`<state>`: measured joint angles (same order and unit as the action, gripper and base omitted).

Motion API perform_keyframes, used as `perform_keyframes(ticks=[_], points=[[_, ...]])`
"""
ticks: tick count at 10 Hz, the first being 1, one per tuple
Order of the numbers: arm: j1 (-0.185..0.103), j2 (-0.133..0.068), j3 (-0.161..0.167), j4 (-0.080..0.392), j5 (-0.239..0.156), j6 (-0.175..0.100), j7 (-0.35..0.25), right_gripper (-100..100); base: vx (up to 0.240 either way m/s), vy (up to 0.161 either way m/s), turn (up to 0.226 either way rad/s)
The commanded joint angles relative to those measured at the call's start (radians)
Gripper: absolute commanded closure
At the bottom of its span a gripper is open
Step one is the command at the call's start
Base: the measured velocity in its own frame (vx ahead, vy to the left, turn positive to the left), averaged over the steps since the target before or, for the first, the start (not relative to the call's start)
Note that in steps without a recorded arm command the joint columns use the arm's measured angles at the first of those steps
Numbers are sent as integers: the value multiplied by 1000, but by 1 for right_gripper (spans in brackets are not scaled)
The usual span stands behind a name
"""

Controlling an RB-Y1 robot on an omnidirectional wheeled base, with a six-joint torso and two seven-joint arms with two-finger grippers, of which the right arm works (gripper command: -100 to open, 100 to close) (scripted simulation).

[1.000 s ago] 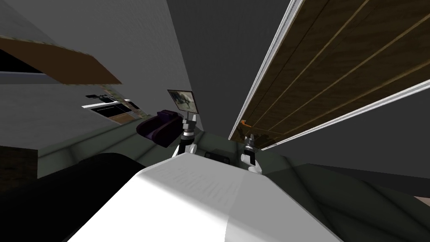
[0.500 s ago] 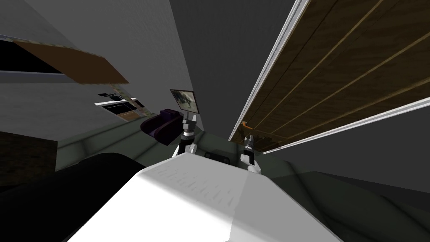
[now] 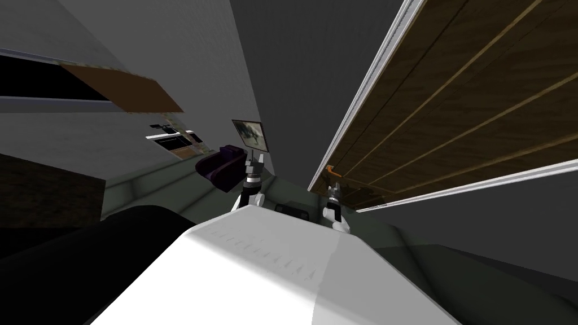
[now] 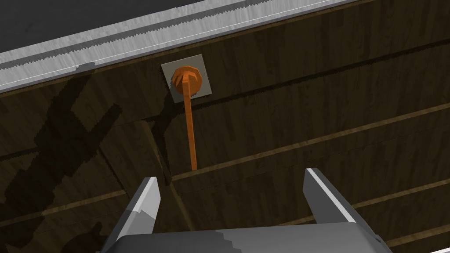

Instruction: Pull the door open

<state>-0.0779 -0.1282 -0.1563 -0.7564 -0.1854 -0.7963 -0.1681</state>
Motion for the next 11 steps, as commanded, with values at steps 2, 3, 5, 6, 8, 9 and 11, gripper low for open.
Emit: perform_keyframes(ticks=[2, 3, 5, 6, 8, 9, 11], points=[[-22, -2, -6, 59, -5, -18, -2, -100, 41, -65, 93], [-29, -3, -9, 77, -7, -23, -2, -100, 43, -67, 82], [-42, -3, -13, 113, -11, -32, -2, -100, 32, -74, 91], [-49, -3, -15, 130, -12, -36, -2, -100, 39, -65, 76], [-67, -4, -21, 179, -17, -48, -3, -100, 39, -78, 101], [-81, -4, -25, 215, -21, -57, -3, -100, 50, -107, 184], [-69, -23, -28, 215, -24, -67, -22, -100, 76, -27, 78]])
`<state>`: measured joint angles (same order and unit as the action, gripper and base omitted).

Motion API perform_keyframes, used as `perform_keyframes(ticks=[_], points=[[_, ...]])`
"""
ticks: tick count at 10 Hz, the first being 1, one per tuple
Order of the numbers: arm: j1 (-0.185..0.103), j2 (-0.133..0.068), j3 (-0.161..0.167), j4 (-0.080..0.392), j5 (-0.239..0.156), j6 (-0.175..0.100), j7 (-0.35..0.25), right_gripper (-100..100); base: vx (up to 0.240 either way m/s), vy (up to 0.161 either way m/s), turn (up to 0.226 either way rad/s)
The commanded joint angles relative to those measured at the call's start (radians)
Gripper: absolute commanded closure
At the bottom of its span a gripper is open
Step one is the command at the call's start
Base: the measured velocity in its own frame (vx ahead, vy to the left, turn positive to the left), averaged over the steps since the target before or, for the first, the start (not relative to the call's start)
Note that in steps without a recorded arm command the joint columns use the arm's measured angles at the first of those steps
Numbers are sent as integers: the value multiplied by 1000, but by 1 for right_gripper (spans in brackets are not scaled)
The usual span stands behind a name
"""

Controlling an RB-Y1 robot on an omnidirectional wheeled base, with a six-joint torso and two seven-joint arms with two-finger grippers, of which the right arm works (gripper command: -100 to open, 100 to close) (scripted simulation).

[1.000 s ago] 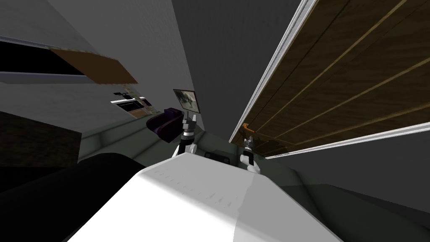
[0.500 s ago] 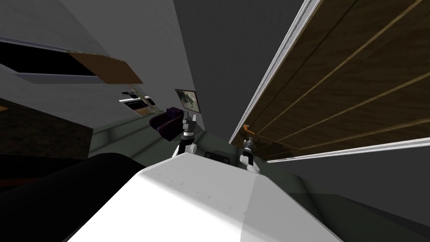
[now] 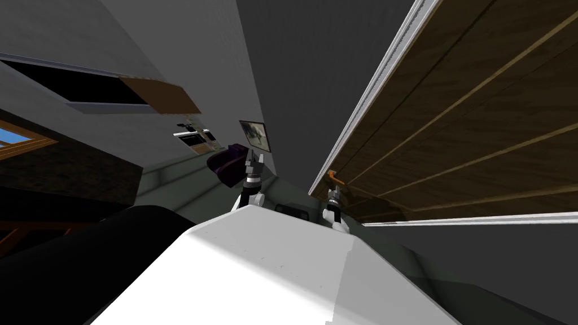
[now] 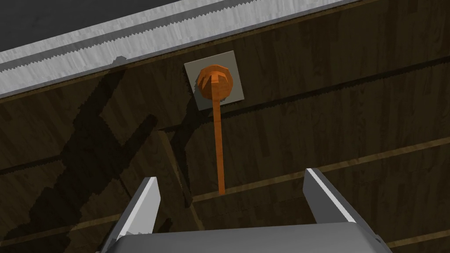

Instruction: Pull the door open

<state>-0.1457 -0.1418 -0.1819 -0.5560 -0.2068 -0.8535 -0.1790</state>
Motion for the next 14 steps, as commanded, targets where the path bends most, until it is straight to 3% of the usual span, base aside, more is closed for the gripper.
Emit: perform_keyframes(ticks=[1, 2, 4, 5, 6, 8, 9, 10, 11, 12, 14], points=[[3, -16, -4, 16, -4, -12, -17, -100, 187, -14, 105], [14, -31, -8, 20, -8, -19, -32, -100, 200, -14, 98], [19, -39, -10, 22, -10, -22, -40, -100, 112, 0, 33], [37, -65, -16, 29, -16, -34, -66, -100, 139, 6, 150], [37, -65, -16, 29, -16, -34, -66, -100, 138, -8, 82], [62, -102, -26, 39, -26, -50, -102, -100, 198, -29, 139], [62, -102, -26, 39, -26, -50, -102, -100, 143, -10, 37], [72, -117, -30, 43, -30, -56, -117, -100, 155, -32, 69], [62, -113, -27, 55, -27, -57, -112, -100, 84, -21, 22], [62, -113, -27, 55, -27, -57, -112, 100, -12, 3, -17], [62, -113, -27, 55, -27, -57, -112, 100, -30, 7, -2]])
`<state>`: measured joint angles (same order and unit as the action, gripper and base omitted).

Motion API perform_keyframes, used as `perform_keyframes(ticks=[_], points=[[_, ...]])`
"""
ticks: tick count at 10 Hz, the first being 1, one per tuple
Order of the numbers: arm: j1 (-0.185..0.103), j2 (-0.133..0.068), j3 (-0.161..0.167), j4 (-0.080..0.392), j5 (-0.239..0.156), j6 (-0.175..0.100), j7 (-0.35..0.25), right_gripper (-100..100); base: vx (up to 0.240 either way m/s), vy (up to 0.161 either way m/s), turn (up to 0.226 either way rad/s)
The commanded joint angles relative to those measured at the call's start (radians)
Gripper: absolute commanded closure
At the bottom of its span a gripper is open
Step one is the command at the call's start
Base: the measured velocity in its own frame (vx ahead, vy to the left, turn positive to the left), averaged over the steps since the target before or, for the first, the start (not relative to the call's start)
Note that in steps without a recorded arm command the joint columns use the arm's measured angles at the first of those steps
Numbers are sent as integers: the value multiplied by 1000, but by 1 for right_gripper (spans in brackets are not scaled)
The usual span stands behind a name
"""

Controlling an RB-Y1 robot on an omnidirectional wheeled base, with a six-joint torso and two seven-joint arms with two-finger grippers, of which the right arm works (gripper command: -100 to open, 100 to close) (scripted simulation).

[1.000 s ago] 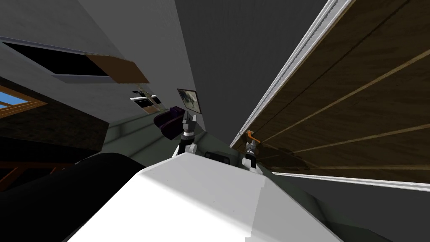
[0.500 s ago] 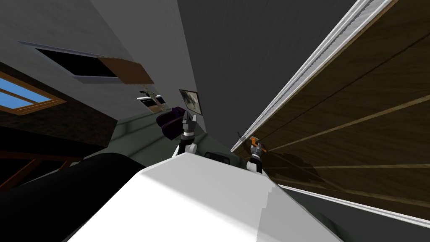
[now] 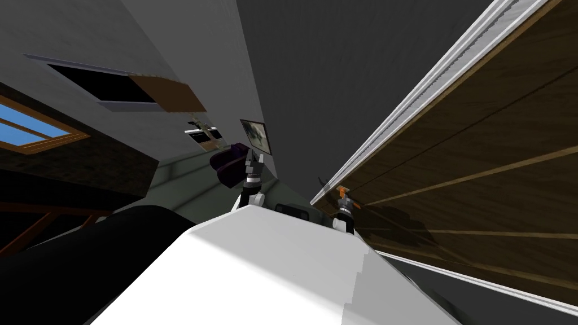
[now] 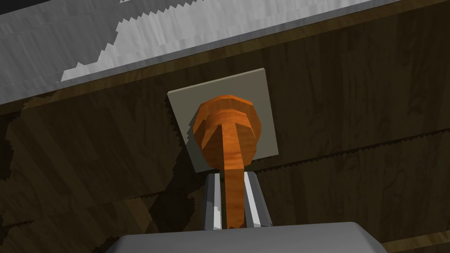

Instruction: Pull the door open

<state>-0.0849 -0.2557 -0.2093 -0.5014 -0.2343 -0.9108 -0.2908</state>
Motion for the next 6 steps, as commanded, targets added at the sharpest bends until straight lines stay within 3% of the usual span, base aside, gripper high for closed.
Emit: perform_keyframes(ticks=[1, 3, 6], points=[[1, 1, 0, 0, 0, 0, 0, 100, -18, 5, 3], [1, 1, 0, 0, 0, 0, 0, 100, -3, 1, 0], [8, -11, 26, -3, 17, -3, -27, 100, -186, -13, 84]])
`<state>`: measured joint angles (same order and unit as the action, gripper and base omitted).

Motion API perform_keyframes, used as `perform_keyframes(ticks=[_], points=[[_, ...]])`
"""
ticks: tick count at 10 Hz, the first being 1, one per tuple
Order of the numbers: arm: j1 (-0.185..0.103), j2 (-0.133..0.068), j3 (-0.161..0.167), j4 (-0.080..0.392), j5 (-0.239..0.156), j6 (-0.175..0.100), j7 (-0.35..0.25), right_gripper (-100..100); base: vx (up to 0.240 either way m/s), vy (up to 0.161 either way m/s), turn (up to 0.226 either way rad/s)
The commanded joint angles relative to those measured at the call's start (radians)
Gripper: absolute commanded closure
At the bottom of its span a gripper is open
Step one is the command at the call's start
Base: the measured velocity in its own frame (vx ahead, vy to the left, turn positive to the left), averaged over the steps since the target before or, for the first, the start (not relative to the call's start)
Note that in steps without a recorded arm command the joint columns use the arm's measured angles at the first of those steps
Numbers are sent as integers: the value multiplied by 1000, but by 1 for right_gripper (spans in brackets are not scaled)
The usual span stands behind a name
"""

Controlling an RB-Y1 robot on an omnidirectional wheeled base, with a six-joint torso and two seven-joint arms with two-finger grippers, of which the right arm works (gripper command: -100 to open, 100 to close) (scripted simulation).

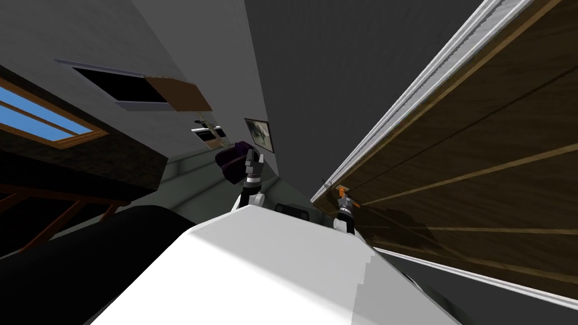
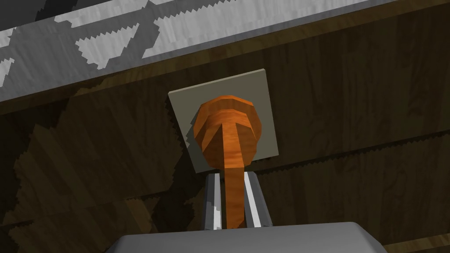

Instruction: Pull the door open

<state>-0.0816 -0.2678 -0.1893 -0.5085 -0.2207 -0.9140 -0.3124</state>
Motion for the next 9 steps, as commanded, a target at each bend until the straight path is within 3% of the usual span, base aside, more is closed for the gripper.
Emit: perform_keyframes(ticks=[1, 7, 8, 9], points=[[8, -4, 16, 2, 11, -2, -17, 100, -214, -12, 73], [25, -36, 80, -10, 54, -15, -87, 100, -239, -31, 101], [21, -32, 77, -7, 52, -14, -81, 100, -103, -3, 21], [32, -39, 94, -8, 63, -23, -100, 100, -145, -23, 91]])
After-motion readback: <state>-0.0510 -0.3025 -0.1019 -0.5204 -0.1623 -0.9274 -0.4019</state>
